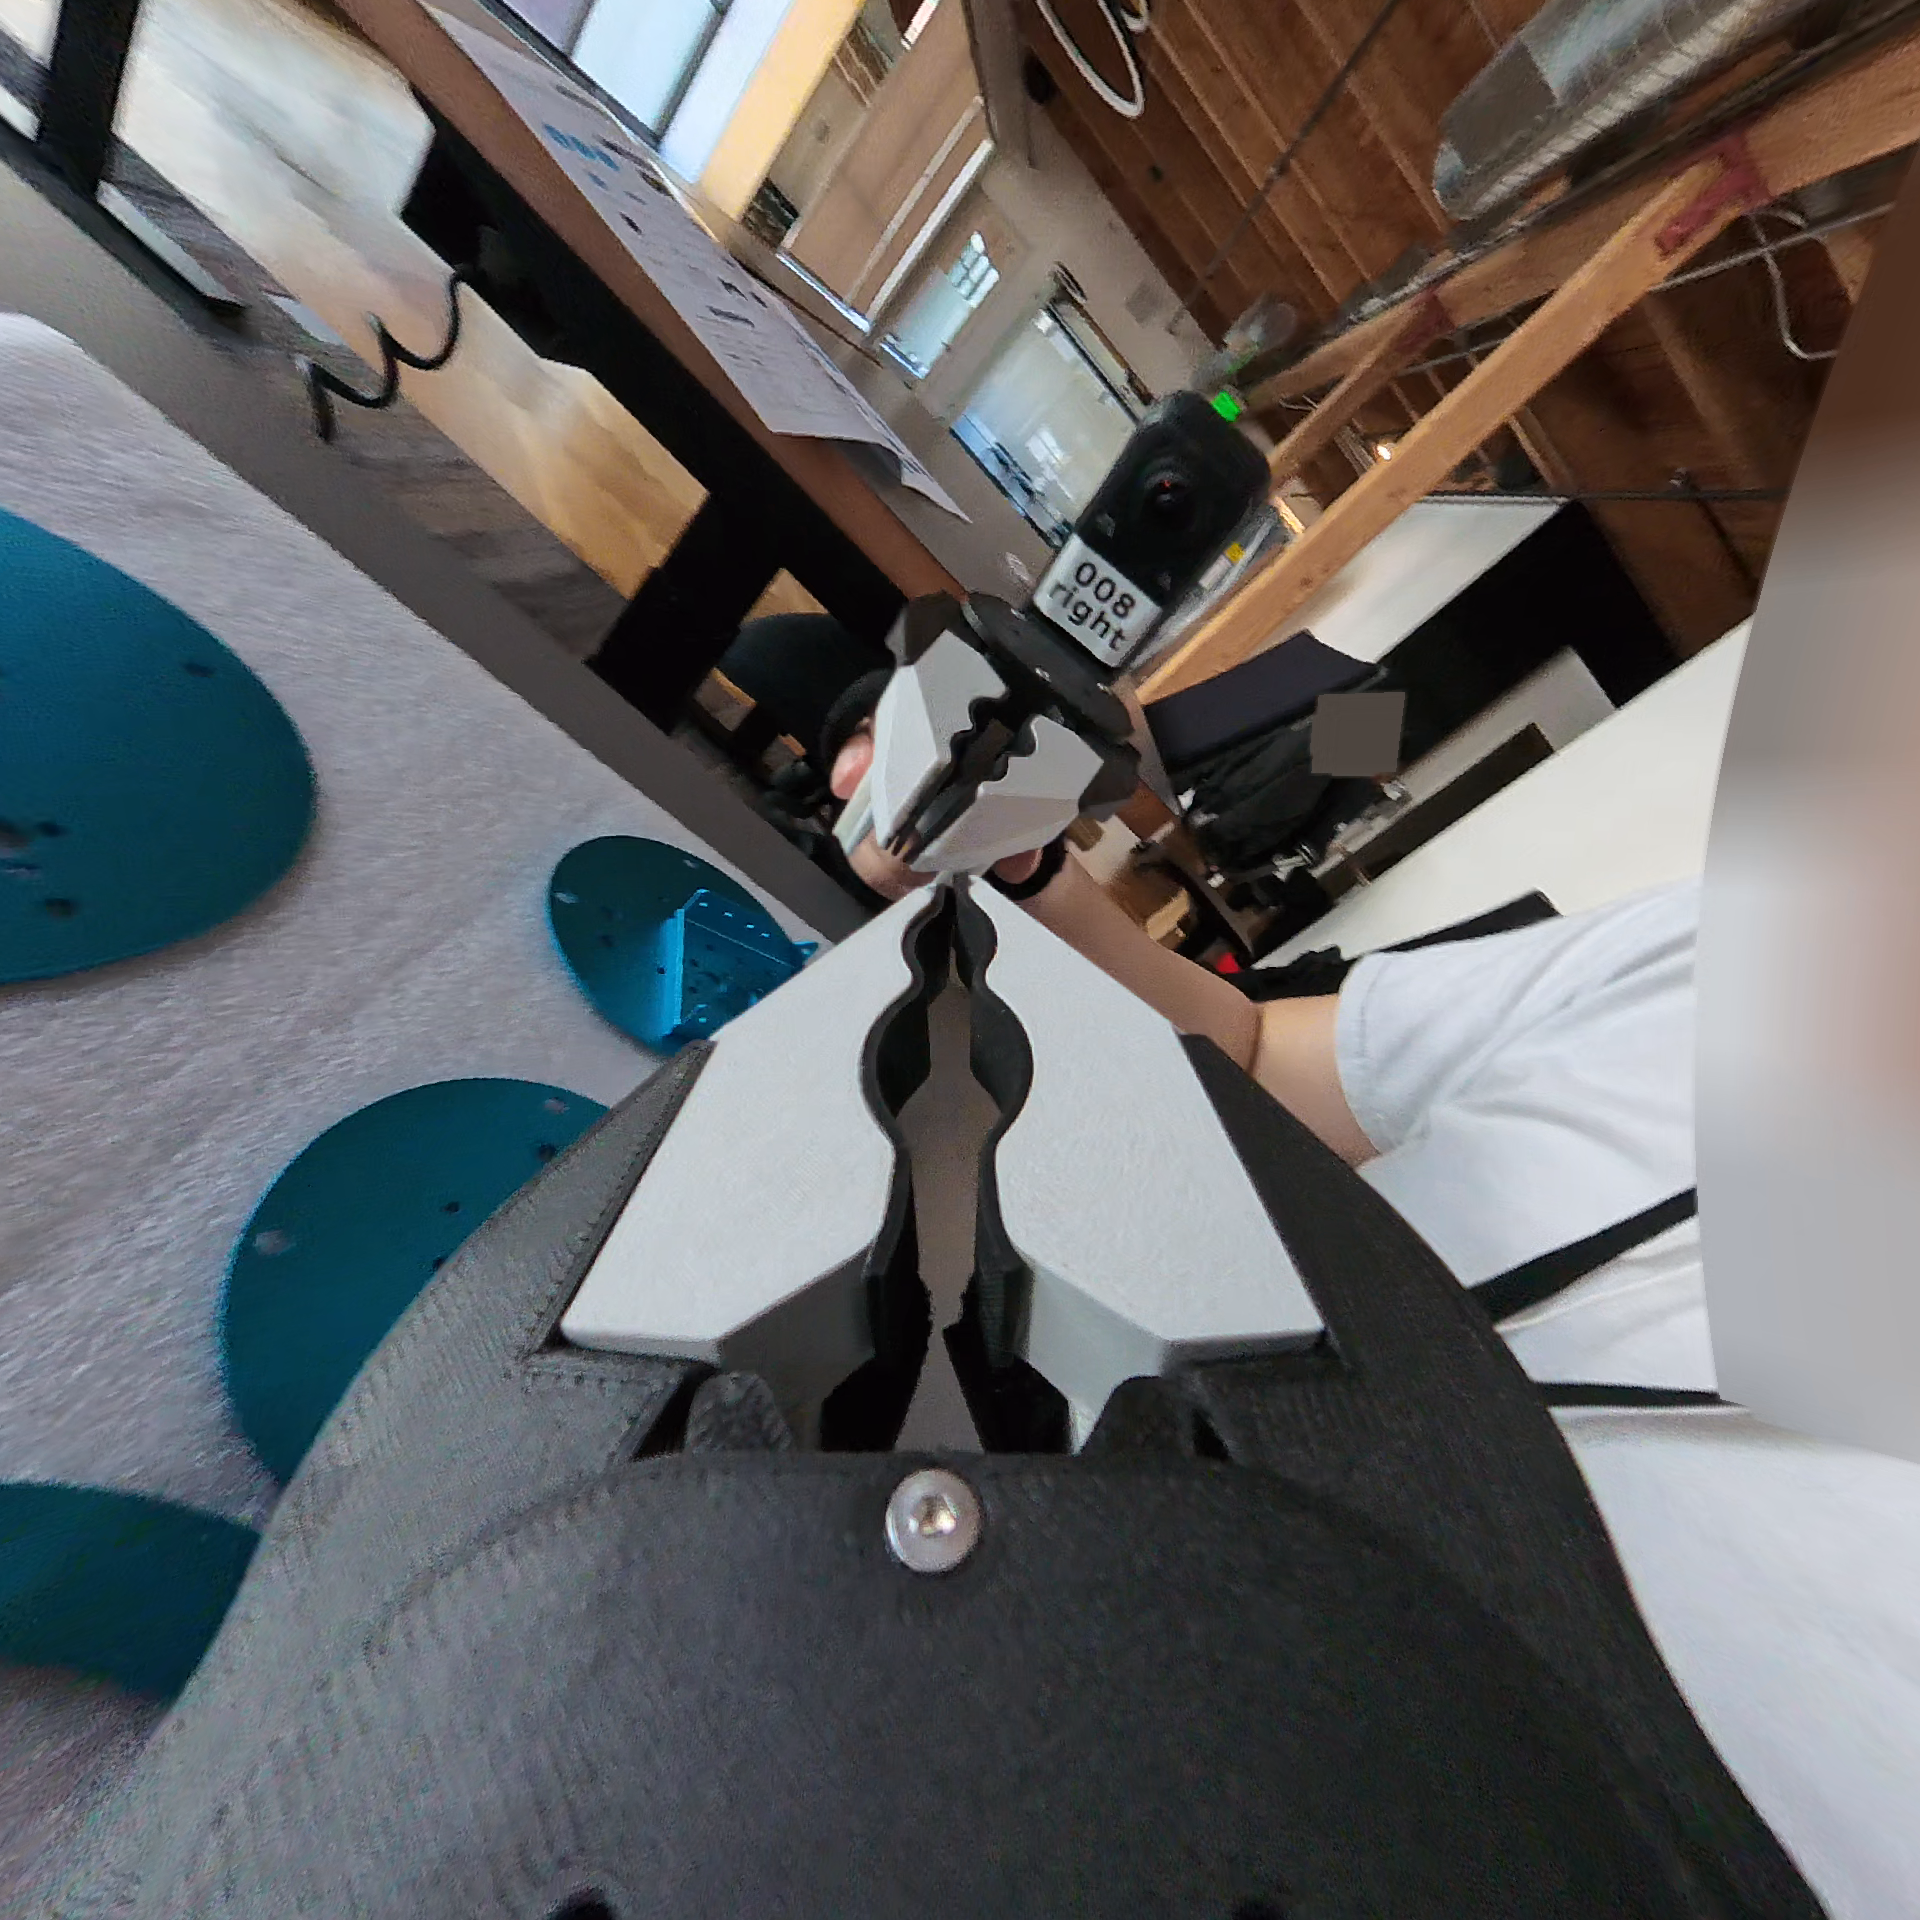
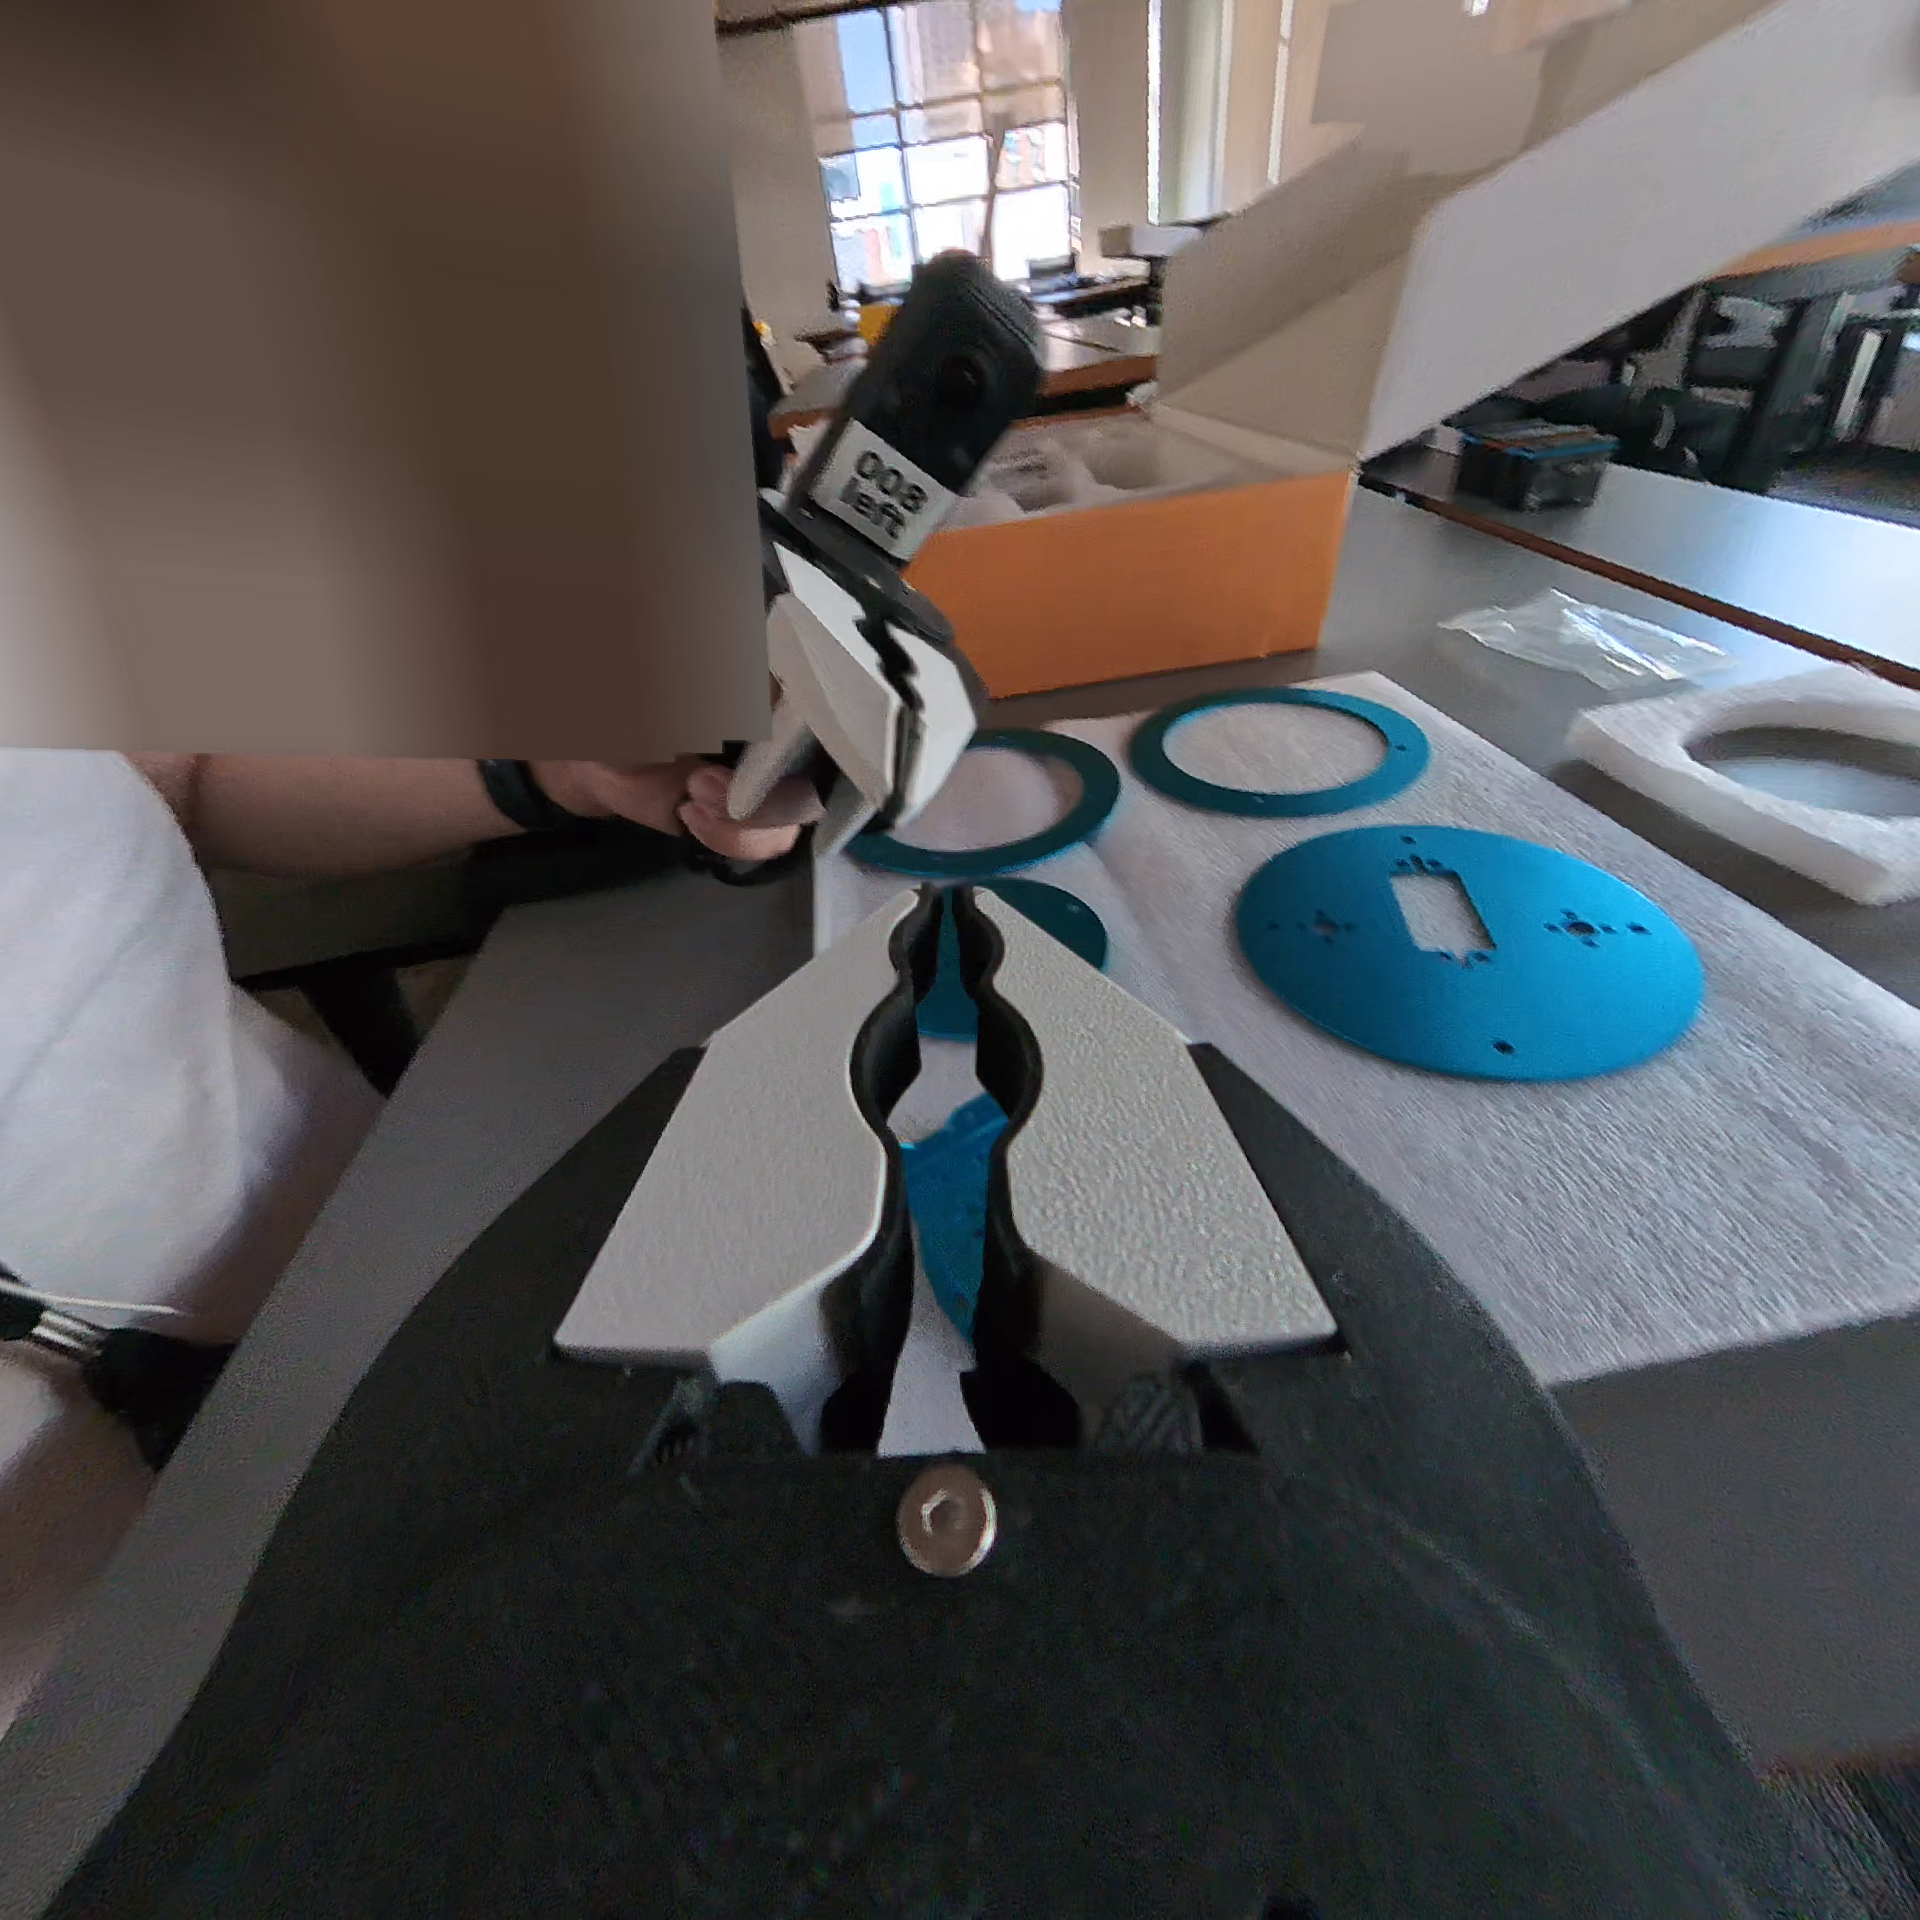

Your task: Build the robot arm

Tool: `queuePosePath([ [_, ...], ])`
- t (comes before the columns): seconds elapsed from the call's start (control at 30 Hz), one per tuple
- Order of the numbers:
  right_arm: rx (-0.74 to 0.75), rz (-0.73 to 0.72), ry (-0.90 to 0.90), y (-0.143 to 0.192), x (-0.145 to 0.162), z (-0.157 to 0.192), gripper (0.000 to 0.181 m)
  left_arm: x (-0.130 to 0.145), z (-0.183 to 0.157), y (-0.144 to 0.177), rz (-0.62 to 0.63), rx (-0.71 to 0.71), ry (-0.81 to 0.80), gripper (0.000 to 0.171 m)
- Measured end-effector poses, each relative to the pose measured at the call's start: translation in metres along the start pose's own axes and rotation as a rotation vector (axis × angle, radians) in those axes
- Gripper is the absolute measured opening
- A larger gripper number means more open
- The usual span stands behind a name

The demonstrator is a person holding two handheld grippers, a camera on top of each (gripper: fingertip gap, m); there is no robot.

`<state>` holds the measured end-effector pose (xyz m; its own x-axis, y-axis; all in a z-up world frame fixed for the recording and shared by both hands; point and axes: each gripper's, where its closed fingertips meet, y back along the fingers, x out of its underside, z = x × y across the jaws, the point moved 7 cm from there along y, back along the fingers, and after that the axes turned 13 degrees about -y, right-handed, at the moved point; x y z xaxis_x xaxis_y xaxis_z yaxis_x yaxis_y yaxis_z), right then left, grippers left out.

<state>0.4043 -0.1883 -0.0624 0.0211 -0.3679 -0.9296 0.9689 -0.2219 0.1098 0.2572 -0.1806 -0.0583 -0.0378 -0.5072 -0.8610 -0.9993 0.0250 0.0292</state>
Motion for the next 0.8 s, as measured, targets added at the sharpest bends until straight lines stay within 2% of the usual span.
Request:
queuePosePath([
  [0.1, 0.064, 0.005, -0.029, 0.011, 0.003, -0.004, 0.001, 0.0, 0.006, 0.007, 0.012, -0.076, -0.018, 0.0],
  [0.17, 0.118, 0.07, -0.034, 0.019, 0.01, -0.004, 0.001, 0.002, 0.009, 0.008, 0.043, -0.115, -0.034, 0.0],
  [0.27, 0.397, 0.166, -0.014, 0.039, 0.029, -0.009, 0.001, 0.006, 0.01, 0.006, 0.08, -0.169, -0.059, 0.0],
  [0.3, 0.527, 0.102, 0.01, 0.046, 0.029, -0.006, 0.0, 0.006, 0.009, 0.005, 0.087, -0.173, -0.072, 0.0],
  [0.37, 0.751, -0.201, 0.001, 0.054, 0.023, 0.003, 0.0, 0.008, 0.007, 0.003, 0.107, -0.186, -0.097, 0.0],
  [0.43, 0.951, -0.303, -0.02, 0.06, 0.028, 0.007, 0.0, 0.007, 0.008, 0.001, 0.123, -0.208, -0.12, 0.0],
  [0.5, 0.942, -0.257, 0.025, 0.052, 0.033, 0.008, 0.0, 0.007, 0.007, -0.001, 0.13, -0.2, -0.129, 0.0],
  [0.57, 1.014, -0.219, 0.02, 0.057, 0.036, 0.006, 0.0, 0.007, 0.007, -0.001, 0.13, -0.201, -0.134, 0.0],
  [0.7, 0.98, -0.249, 0.017, 0.057, 0.037, 0.011, 0.0, 0.005, 0.003, 0.001, 0.11, -0.197, -0.142, 0.0],
  [0.8, 0.919, -0.292, -0.078, 0.059, 0.043, 0.009, 0.0, 0.004, 0.002, 0.003, 0.094, -0.193, -0.143, 0.0],
])
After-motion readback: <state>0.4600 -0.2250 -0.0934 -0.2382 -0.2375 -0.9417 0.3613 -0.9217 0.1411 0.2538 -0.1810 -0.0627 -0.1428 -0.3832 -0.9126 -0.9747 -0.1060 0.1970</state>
